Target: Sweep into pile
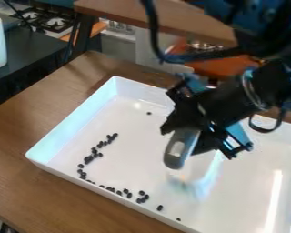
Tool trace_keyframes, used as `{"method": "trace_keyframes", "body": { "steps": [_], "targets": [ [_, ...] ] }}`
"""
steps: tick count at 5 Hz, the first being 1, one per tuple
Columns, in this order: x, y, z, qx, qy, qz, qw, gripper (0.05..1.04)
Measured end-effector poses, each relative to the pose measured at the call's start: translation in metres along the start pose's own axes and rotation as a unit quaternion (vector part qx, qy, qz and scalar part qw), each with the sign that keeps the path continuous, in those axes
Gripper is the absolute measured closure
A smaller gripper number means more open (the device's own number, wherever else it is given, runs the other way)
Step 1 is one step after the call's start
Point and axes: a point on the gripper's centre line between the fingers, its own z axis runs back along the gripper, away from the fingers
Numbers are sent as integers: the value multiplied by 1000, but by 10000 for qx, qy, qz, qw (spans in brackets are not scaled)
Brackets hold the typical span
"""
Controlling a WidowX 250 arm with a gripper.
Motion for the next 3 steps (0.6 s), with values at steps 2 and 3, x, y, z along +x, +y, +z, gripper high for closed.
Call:
{"method": "trace_keyframes", "body": {
  "steps": [2, 3],
  "targets": [
    [-8, -28, -13, 112, 318, 307, 9990, 585],
    [-15, -30, -23, 153, 384, 246, 9988, 585]
  ]
}}
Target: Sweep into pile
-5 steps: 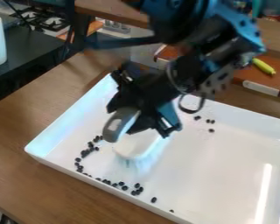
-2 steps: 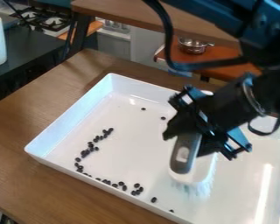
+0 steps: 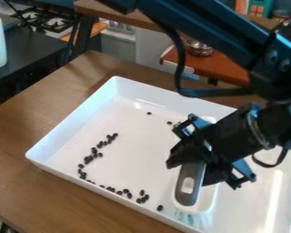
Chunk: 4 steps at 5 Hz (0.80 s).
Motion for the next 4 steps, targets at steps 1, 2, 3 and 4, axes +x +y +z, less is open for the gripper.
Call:
{"method": "trace_keyframes", "body": {
  "steps": [1, 2, 3, 4],
  "targets": [
    [-5, 1, -14, 100, 12, -55, 9999, 585],
    [-5, 7, -26, 139, 79, -26, 9999, 585],
    [0, 19, -36, 131, 149, 30, 9998, 585],
    [5, 36, -49, 201, 263, 99, 9994, 586]
  ]
}}
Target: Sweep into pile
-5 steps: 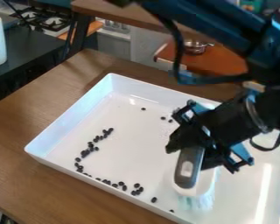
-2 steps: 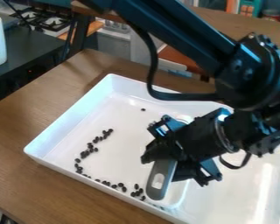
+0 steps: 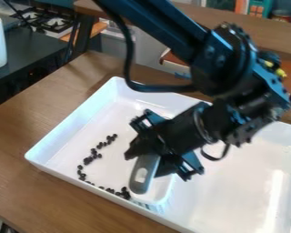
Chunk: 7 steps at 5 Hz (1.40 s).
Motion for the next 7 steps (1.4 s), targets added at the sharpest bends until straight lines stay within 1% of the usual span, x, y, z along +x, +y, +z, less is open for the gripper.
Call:
{"method": "trace_keyframes", "body": {
  "steps": [1, 2, 3, 4, 5, 6, 7],
  "targets": [
    [3, 22, -18, 209, -56, -48, 9998, 586],
    [3, 42, -34, 537, -280, -134, 9981, 585],
    [6, 58, -48, 895, -599, -285, 9938, 586],
    [10, 70, -53, 1187, -713, -253, 9901, 586],
    [5, 66, -44, 1012, -607, -414, 9922, 586],
    [9, 53, -4, 423, -662, -286, 9965, 586],
    [17, 48, 33, -44, -551, -68, 9984, 586]
  ]
}}
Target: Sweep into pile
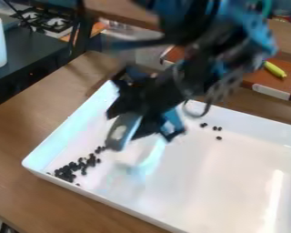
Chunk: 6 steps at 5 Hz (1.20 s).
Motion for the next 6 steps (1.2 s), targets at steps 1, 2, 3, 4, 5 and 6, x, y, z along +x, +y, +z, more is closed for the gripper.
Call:
{"method": "trace_keyframes", "body": {
  "steps": [1, 2, 3, 4, 5, 6],
  "targets": [
    [9, -19, 29, -356, 86, 41, 9993, 586],
    [19, -48, 46, -407, 25, 65, 9991, 586],
    [24, -78, 58, -348, -61, 64, 9994, 586],
    [29, -101, 64, -252, -28, 44, 9997, 586],
    [32, -119, 62, -135, 29, -2, 9999, 586],
    [38, -129, 63, -96, 62, 17, 9999, 586]
  ]
}}
